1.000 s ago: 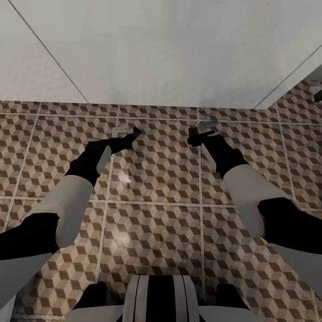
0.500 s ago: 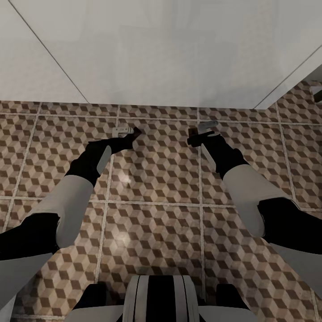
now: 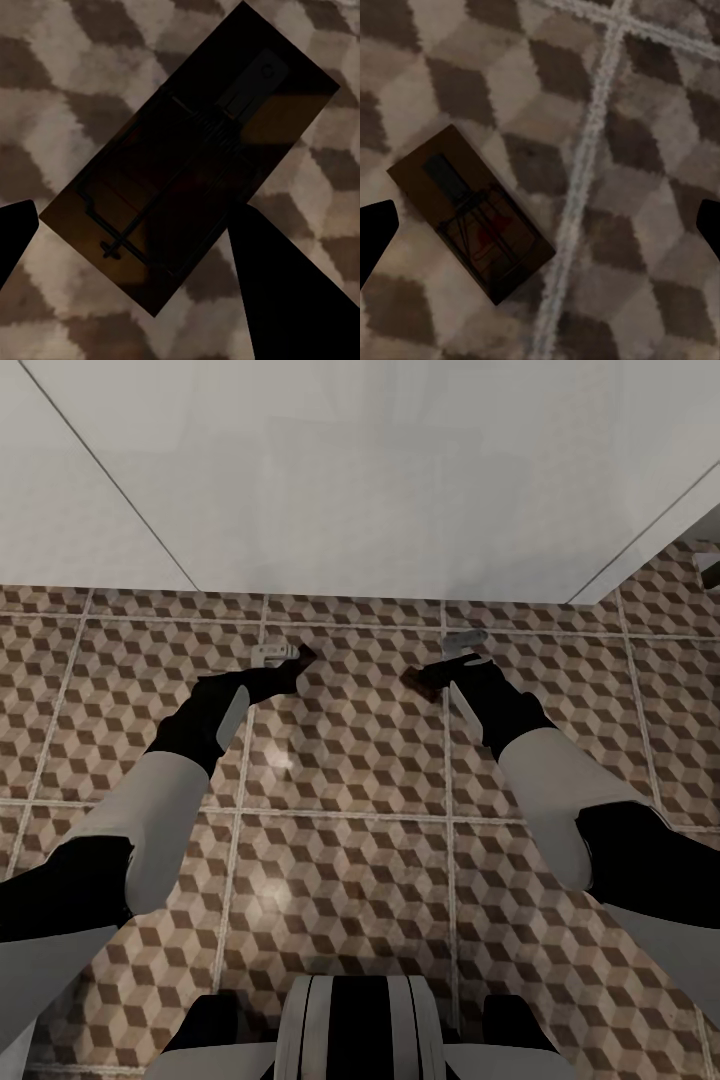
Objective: Take the four mousetraps from the cabinet in the bathroom and place them on the bathroom floor. Make sure all four end up on the same floor surface, and ensure that at least two of them are either under or directly next to the same bathroom sink.
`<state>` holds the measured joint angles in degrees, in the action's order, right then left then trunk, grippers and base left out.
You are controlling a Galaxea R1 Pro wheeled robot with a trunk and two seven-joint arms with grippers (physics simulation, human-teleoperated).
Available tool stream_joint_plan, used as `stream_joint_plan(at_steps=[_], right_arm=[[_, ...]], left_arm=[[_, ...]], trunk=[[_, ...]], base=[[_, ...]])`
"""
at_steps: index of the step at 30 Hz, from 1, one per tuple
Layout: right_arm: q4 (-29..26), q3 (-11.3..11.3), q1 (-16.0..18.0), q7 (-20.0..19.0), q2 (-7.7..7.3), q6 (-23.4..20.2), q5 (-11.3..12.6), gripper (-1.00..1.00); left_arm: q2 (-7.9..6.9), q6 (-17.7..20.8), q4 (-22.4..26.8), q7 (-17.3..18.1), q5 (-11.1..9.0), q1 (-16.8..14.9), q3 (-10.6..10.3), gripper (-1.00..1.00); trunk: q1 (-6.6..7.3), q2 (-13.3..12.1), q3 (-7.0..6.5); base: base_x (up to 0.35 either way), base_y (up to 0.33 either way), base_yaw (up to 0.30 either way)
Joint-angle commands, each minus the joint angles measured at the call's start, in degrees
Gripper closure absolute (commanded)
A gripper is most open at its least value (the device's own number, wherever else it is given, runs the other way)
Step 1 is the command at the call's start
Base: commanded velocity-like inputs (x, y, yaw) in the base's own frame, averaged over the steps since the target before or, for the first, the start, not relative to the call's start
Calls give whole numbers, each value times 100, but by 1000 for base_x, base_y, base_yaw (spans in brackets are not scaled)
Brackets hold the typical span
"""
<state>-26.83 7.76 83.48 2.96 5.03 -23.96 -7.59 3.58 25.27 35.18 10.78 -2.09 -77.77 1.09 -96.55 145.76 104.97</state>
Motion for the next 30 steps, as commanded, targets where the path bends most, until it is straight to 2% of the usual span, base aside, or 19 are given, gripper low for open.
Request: stream_joint_plan(at_steps=[1,30], right_arm=[[-7,24,1,11,-2,-40,-41,-100],[-6,24,1,18,-3,27,-41,-100]], left_arm=[[2,36,7,30,-20,-1,14,100],[-6,31,23,38,-20,0,5,100]], trunk=[[1,1,3],[1,1,3]], base=[[0,0,0],[0,0,0]])
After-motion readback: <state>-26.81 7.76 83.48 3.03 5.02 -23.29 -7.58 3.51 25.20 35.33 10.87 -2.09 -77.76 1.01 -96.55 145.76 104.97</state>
